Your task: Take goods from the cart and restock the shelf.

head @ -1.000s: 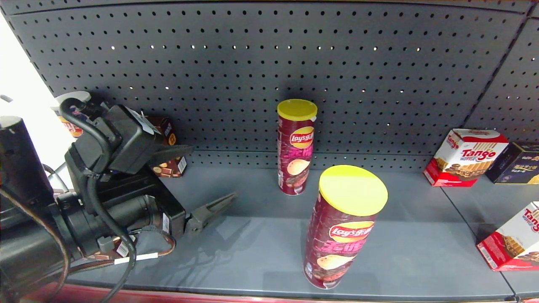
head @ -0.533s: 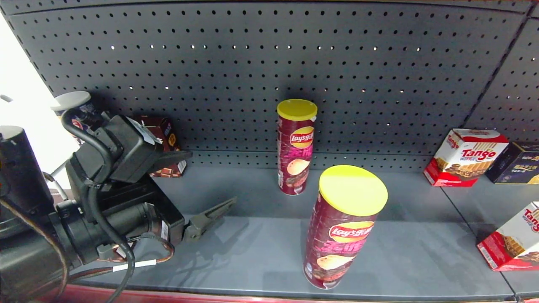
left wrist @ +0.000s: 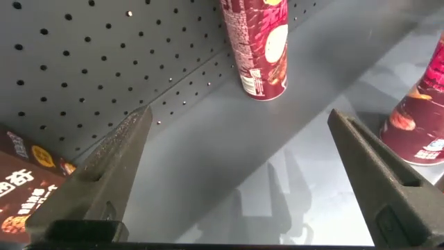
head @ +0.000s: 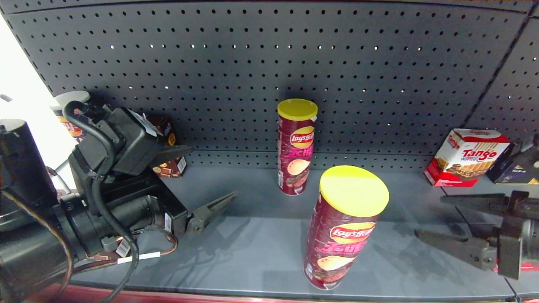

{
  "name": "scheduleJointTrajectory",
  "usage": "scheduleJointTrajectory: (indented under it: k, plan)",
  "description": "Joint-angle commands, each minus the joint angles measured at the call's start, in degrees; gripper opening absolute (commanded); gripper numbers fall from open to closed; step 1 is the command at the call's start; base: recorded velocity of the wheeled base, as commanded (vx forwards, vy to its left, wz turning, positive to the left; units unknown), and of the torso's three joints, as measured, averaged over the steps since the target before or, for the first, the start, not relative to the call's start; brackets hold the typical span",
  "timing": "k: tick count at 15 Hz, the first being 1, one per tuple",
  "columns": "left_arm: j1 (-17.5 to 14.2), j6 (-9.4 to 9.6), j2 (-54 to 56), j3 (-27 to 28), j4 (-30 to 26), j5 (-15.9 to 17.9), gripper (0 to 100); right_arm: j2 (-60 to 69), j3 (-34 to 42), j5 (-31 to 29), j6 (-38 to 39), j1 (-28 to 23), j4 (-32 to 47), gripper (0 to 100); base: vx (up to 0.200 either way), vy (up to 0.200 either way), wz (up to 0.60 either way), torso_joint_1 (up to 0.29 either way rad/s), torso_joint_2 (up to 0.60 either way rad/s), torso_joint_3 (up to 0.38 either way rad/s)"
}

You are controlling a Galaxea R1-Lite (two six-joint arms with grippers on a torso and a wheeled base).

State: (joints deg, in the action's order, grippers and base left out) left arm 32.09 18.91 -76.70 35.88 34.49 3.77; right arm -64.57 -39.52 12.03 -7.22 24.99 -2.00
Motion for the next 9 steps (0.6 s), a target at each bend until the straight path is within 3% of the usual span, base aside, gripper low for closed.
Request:
scheduleJointTrajectory:
  k: [1, 9]
  plan:
    - [-0.18, -0.01, -0.29, -0.11, -0.03, 0.01, 100, -1.7, 3.57, -0.08, -0.25, 1.64, -0.2, 100, 0.0, 0.0, 0.0, 0.0, 0.0, 0.0]
    - [-0.18, -0.01, -1.26, 0.33, 0.23, 0.01, 100, -8.02, 6.12, -2.89, 0.27, 5.77, -5.91, 100, 0.0, 0.0, 0.0, 0.0, 0.0, 0.0]
